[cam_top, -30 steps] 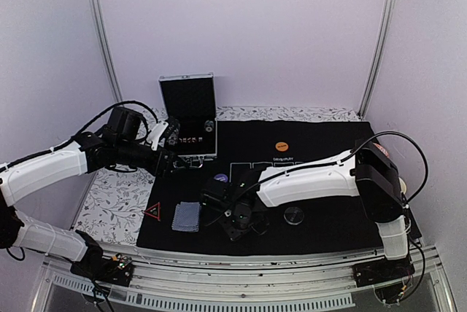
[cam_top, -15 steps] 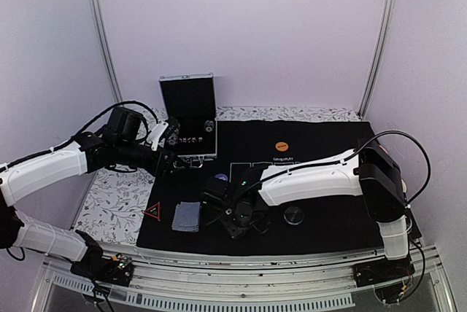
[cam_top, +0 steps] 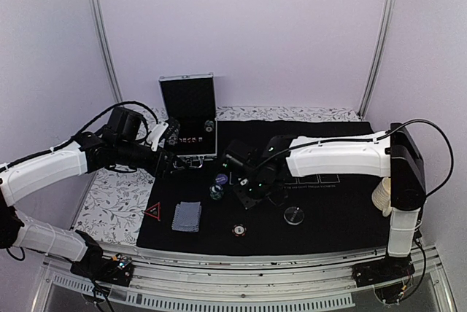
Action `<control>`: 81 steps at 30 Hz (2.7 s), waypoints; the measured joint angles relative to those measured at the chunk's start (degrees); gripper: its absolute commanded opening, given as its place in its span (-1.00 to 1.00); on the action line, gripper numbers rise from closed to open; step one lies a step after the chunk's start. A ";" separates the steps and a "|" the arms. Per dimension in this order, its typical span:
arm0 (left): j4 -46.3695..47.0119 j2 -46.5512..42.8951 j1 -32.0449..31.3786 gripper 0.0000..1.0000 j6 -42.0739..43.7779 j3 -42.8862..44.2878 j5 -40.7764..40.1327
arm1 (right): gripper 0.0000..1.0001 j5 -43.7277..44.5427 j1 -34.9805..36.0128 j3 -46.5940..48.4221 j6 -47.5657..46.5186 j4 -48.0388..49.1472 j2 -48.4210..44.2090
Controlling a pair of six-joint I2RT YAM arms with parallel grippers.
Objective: Distribute texas hold em gaming equipment
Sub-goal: Pick up the pile of poker chips from the pile of poker chips, then place the poker chips pile in the big blind area.
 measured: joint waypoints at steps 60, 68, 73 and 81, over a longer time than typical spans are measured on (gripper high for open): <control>-4.09 0.68 3.48 0.42 3.98 0.17 1.05 | 0.98 -5.81 -47.01 22.40 -28.35 7.04 22.36; -4.09 0.68 3.48 0.42 4.00 0.15 1.53 | 0.98 -4.52 -45.35 22.34 -29.53 4.55 13.22; -4.09 0.66 3.50 0.42 4.00 0.15 1.55 | 0.48 -3.30 -45.90 18.67 -27.89 4.28 6.23; -4.09 0.37 3.52 0.42 4.02 0.15 1.55 | -0.77 -6.51 -46.77 9.57 -22.86 3.39 6.08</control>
